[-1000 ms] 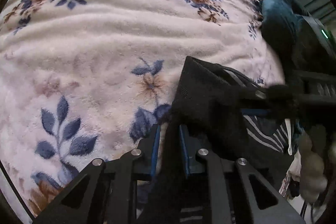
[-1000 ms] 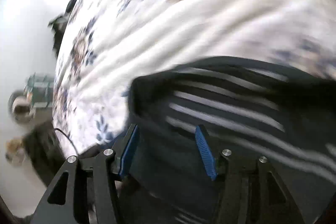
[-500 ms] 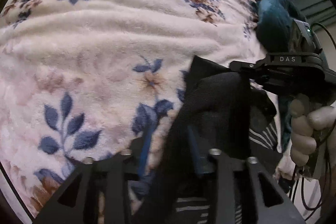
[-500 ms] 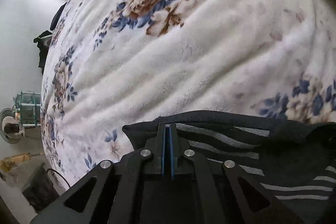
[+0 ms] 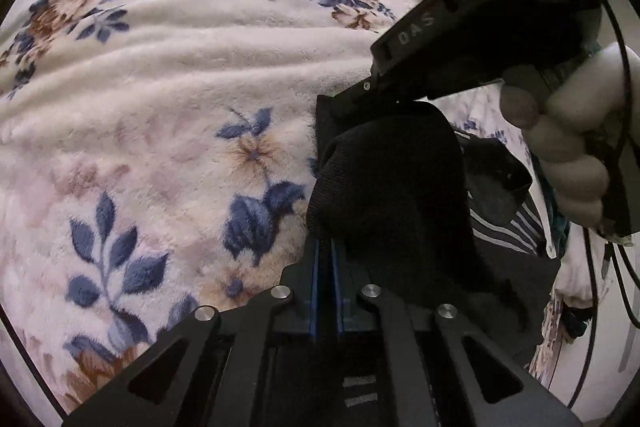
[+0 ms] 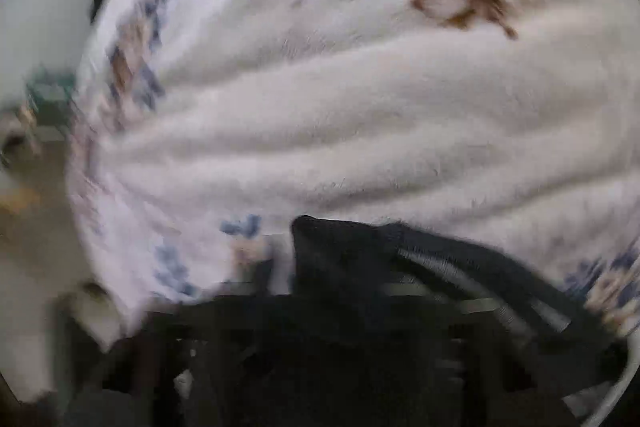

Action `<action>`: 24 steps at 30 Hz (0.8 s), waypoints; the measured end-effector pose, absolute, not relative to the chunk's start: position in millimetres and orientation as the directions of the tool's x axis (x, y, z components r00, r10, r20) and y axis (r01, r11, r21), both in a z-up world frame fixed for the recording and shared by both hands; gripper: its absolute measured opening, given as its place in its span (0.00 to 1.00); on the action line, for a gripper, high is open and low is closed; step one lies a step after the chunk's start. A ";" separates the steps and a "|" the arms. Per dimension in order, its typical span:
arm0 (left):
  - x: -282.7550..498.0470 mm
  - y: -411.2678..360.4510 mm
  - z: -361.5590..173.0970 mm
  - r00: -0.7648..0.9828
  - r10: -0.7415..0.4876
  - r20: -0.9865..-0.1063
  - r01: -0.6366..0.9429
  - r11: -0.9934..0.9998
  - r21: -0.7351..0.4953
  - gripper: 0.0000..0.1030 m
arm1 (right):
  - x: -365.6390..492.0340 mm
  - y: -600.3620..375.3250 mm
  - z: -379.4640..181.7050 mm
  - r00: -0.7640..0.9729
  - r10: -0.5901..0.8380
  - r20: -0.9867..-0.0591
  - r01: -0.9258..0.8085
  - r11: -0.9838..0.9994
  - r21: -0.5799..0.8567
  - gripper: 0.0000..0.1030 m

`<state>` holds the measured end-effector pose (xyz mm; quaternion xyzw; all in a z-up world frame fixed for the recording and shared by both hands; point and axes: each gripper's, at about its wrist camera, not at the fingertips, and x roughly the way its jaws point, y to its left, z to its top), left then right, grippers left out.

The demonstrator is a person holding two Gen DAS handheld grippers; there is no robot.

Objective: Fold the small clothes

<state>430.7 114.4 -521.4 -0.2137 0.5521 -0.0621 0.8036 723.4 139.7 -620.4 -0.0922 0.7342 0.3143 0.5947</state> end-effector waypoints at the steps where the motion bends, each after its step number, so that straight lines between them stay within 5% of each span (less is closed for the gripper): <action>1: 428.4 115.8 -520.6 0.387 -0.337 -0.859 -0.141 0.898 -0.416 0.04 | 722.1 142.0 -619.2 -0.254 0.212 -0.944 -0.521 0.792 0.318 0.03; 5: 426.6 124.6 -520.3 0.404 -0.320 -0.857 -0.176 0.892 -0.416 0.04 | 740.6 118.8 -585.0 -0.058 0.295 -0.954 -0.415 0.862 0.292 0.02; 11: 435.7 145.5 -527.9 0.357 -0.388 -0.850 -0.256 0.834 -0.488 0.08 | 750.7 94.6 -596.9 -0.148 0.348 -0.926 -0.331 0.865 0.378 0.07; 12: 435.8 148.9 -525.5 0.359 -0.390 -0.848 -0.267 0.828 -0.493 0.16 | 751.7 86.7 -593.1 -0.138 0.362 -0.922 -0.306 0.870 0.387 0.09; 14: 433.4 151.5 -518.4 0.374 -0.394 -0.840 -0.263 0.823 -0.503 0.39 | 750.2 57.1 -576.0 -0.077 0.410 -0.909 -0.255 0.873 0.415 0.37; 15: 431.6 153.1 -514.1 0.385 -0.395 -0.834 -0.260 0.820 -0.509 0.55 | 746.8 39.4 -566.9 -0.045 0.426 -0.904 -0.228 0.876 0.424 0.42; 18: 427.3 155.1 -499.1 0.417 -0.398 -0.817 -0.256 0.811 -0.526 0.58 | 728.2 -16.4 -545.1 0.020 0.442 -0.897 -0.168 0.886 0.433 0.44; 24: 440.7 129.8 -488.3 0.404 -0.346 -0.846 -0.185 0.875 -0.447 0.58 | 632.4 -188.1 -517.3 0.183 0.226 -0.957 0.155 0.954 0.255 0.45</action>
